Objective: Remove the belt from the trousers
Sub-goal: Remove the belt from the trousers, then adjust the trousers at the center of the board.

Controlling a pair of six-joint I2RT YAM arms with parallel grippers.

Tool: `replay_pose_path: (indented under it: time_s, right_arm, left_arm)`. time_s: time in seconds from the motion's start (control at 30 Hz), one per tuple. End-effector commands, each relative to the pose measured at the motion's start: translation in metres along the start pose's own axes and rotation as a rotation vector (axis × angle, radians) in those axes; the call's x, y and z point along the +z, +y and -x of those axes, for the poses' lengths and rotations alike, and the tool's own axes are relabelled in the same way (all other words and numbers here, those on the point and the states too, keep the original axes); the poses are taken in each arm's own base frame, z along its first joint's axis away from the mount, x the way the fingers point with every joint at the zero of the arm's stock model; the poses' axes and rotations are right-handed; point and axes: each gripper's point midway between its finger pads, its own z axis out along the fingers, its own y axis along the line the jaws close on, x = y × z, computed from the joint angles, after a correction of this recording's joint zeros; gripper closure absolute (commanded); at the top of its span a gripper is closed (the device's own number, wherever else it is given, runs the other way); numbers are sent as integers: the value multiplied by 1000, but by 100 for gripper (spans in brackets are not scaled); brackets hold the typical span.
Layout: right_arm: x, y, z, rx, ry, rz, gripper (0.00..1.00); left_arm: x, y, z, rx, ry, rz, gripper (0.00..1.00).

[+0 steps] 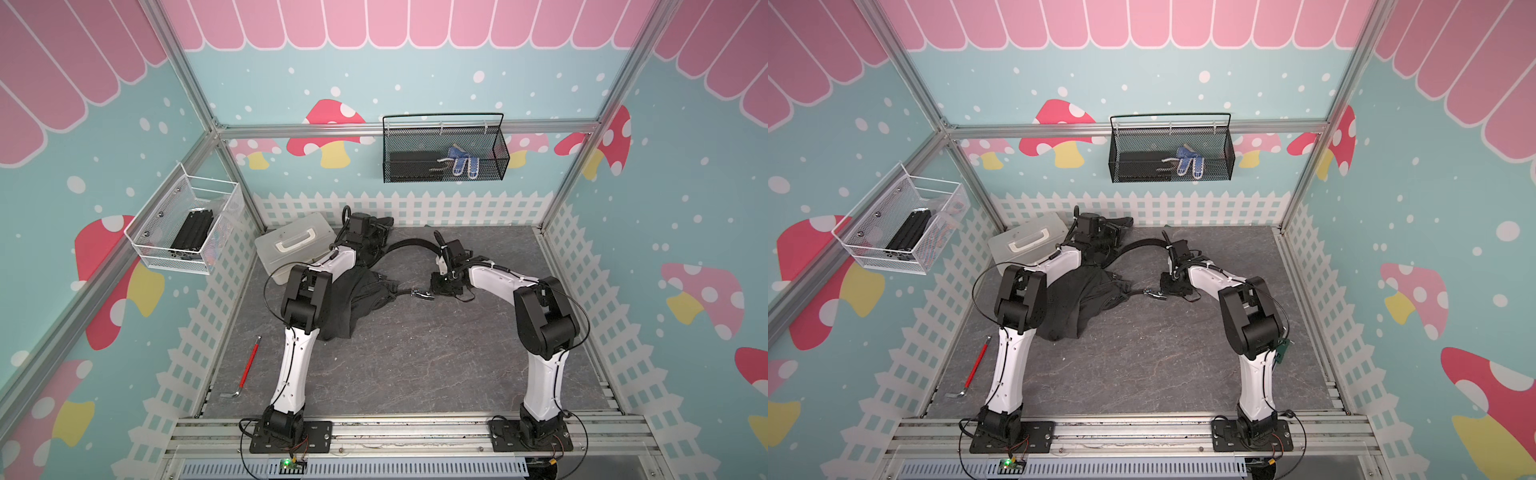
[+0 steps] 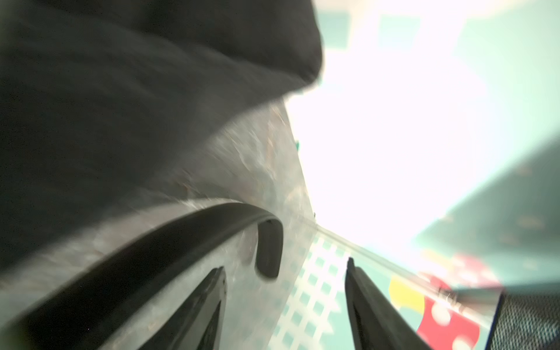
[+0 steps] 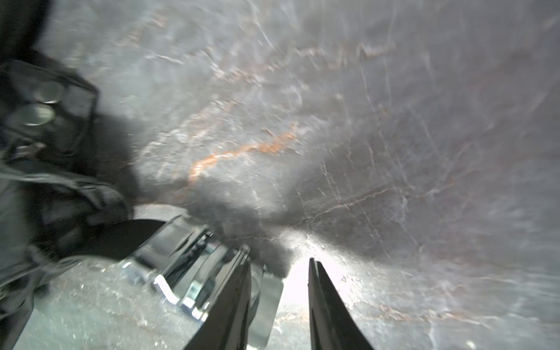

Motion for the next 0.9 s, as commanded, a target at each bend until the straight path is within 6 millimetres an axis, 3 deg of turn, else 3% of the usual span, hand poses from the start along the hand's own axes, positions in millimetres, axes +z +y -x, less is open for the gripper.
replay_pose_path:
  time_s: [0.0, 0.2, 0.33, 0.47, 0.67, 0.87]
  right_arm:
    - [-34, 30, 25, -185, -97, 80, 63]
    - [-36, 58, 11, -405, -36, 180, 62]
    - [-35, 72, -1, -522, -3, 209, 61]
    - [-31, 72, -7, -542, 14, 212, 59]
    - [-28, 74, -14, -499, 33, 243, 60]
    - [-24, 70, -28, -468, 49, 252, 60]
  left_arm:
    - [-44, -12, -56, 289, 171, 95, 35]
    - [-114, 54, -85, 566, 193, 446, 32]
    - [-156, 74, -109, 929, 245, 683, 29]
    - [-185, 91, -119, 1208, 257, 879, 29]
    - [-207, 118, -115, 1380, 283, 1057, 29]
    - [-198, 128, -106, 1439, 319, 1111, 29]
